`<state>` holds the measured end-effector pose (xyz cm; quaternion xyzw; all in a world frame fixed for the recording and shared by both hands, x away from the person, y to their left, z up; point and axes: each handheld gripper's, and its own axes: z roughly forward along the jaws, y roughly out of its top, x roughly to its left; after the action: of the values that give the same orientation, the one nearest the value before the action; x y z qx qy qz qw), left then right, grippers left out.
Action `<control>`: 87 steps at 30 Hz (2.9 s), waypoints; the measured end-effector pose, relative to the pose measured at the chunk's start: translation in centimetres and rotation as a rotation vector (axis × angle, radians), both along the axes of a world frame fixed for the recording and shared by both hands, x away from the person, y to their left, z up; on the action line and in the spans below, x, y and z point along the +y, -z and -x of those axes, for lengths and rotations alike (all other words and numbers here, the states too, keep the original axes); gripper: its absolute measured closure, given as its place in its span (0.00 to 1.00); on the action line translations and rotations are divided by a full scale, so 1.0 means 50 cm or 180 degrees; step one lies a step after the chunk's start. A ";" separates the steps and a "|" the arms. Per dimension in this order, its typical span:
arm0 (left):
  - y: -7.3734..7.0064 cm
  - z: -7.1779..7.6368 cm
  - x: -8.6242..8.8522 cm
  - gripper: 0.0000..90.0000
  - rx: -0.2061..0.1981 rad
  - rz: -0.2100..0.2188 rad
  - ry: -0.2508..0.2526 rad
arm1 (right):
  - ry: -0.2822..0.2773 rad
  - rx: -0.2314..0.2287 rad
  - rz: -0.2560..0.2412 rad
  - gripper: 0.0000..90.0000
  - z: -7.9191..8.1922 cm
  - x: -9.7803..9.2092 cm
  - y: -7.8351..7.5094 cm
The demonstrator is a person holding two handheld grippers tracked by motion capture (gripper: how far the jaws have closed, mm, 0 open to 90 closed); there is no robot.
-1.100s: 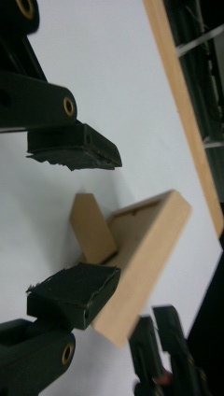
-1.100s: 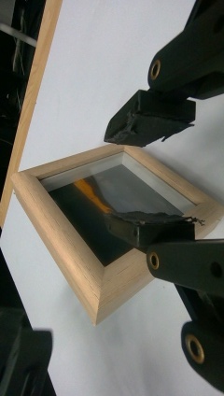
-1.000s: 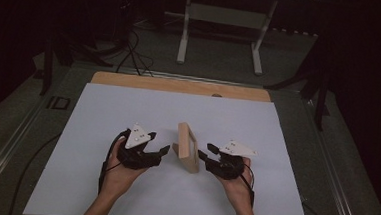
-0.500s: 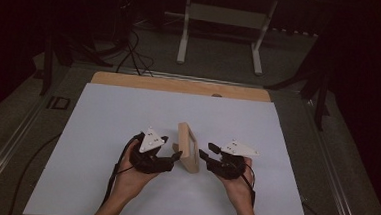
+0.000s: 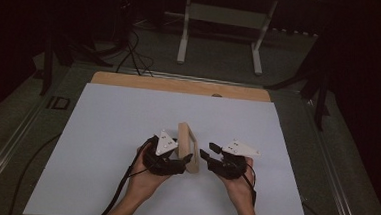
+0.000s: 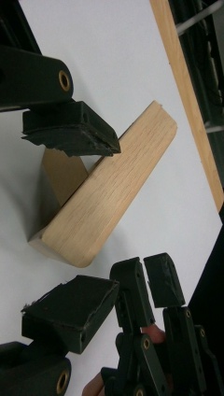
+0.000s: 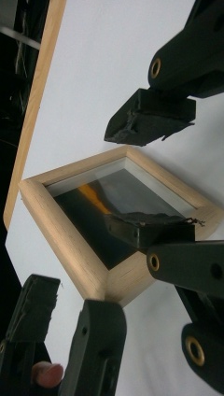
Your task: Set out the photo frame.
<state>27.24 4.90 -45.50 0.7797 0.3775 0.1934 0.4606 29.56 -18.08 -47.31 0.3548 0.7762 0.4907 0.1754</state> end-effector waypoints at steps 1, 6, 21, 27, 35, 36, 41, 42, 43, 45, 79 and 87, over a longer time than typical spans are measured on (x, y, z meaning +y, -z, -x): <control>0.001 -0.001 -0.002 0.32 0.0007 -0.0011 -0.0013 | -0.0001 0.0002 0.0000 0.60 0.000 0.000 0.000; 0.009 -0.007 -0.012 0.28 0.0020 -0.0061 -0.0099 | -0.0006 -0.0002 -0.0001 0.60 0.000 0.000 0.000; 0.036 -0.026 -0.037 0.26 0.0176 -0.0131 -0.0237 | 0.0015 0.0002 -0.0014 0.60 -0.001 -0.004 0.000; 0.039 -0.027 -0.037 0.32 0.0231 -0.0060 -0.0205 | 0.0039 0.0000 -0.0042 0.60 -0.002 -0.011 -0.002; 0.036 -0.027 -0.031 0.39 0.0334 -0.0002 -0.0179 | 0.0042 -0.0006 -0.0052 0.59 -0.002 -0.013 -0.003; 0.035 -0.028 -0.029 0.41 0.0343 -0.0005 -0.0178 | 0.0042 -0.0006 -0.0053 0.59 -0.002 -0.013 -0.003; 0.032 -0.031 -0.012 0.51 0.0366 0.0014 -0.0218 | 0.0043 -0.0004 -0.0052 0.59 -0.003 -0.012 -0.003; 0.031 -0.031 -0.009 0.53 0.0364 0.0018 -0.0228 | 0.0045 -0.0007 -0.0052 0.59 -0.003 -0.012 -0.003; 0.031 -0.032 -0.005 0.55 0.0363 0.0025 -0.0244 | 0.0046 -0.0007 -0.0053 0.59 -0.003 -0.012 -0.003; 0.031 -0.034 0.003 0.57 0.0372 0.0030 -0.0256 | 0.0051 -0.0006 -0.0051 0.59 -0.003 -0.013 -0.003; 0.030 -0.025 0.069 0.66 0.0223 -0.0034 -0.0032 | 0.0062 -0.0021 -0.0053 0.59 -0.003 -0.014 -0.005; 0.034 -0.015 0.090 0.66 0.0157 -0.0028 0.0100 | 0.0069 -0.0021 -0.0052 0.59 -0.004 -0.014 -0.005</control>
<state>27.97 9.38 -47.21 0.7921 0.3756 0.1686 0.4507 29.73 -18.76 -47.08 0.3631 0.7677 0.4962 0.1804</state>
